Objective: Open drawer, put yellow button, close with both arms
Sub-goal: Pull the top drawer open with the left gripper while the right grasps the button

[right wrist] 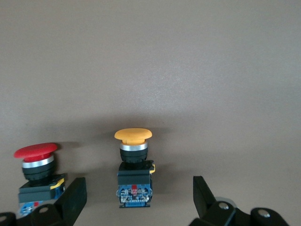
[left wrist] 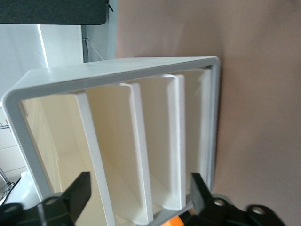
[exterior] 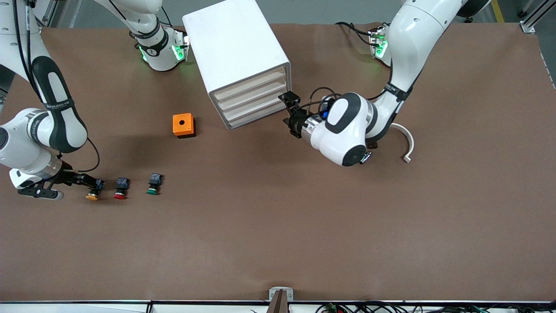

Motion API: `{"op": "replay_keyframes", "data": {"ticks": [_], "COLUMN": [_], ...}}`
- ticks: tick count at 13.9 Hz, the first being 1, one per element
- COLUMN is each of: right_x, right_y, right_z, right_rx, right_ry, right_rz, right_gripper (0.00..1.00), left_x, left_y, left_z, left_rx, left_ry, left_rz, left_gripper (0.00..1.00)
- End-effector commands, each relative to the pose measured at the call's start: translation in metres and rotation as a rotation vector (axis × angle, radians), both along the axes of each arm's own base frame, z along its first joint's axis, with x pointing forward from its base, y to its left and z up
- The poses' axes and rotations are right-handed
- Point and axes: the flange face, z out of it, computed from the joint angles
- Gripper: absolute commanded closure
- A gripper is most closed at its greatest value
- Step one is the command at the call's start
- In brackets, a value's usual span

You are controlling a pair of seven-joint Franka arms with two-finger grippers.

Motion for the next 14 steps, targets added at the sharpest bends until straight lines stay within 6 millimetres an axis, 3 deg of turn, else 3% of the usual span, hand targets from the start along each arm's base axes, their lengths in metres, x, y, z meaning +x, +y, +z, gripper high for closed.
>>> {"op": "replay_keyframes", "data": {"ticks": [1, 5, 8, 11, 12, 14], "right_x": [-0.010, -0.008, -0.010, -0.010, -0.010, -0.010], "right_y": [0.000, 0.003, 0.004, 0.004, 0.006, 0.006], "right_z": [-0.014, -0.024, -0.042, -0.043, -0.044, -0.045], "right_rx": [0.016, 0.023, 0.033, 0.033, 0.034, 0.035], "right_ry": [-0.014, -0.003, 0.006, 0.006, 0.008, 0.009], "right_rz": [0.017, 0.021, 0.011, 0.010, 0.013, 0.015], "right_gripper": [0.00, 0.00, 0.00, 0.00, 0.00, 0.00], "left_x": [-0.009, -0.029, -0.042, -0.052, -0.055, -0.063], "left_y": [-0.034, -0.058, -0.070, -0.079, -0.081, -0.086], "left_z": [0.004, 0.008, 0.008, 0.002, 0.001, -0.005], "left_rx": [0.020, 0.018, 0.014, 0.010, 0.012, 0.017], "left_ry": [0.055, 0.091, 0.102, 0.126, 0.128, 0.134], "left_rz": [0.017, 0.009, -0.008, -0.016, -0.020, -0.035], "left_gripper": [0.28, 0.40, 0.46, 0.56, 0.64, 0.67]}}
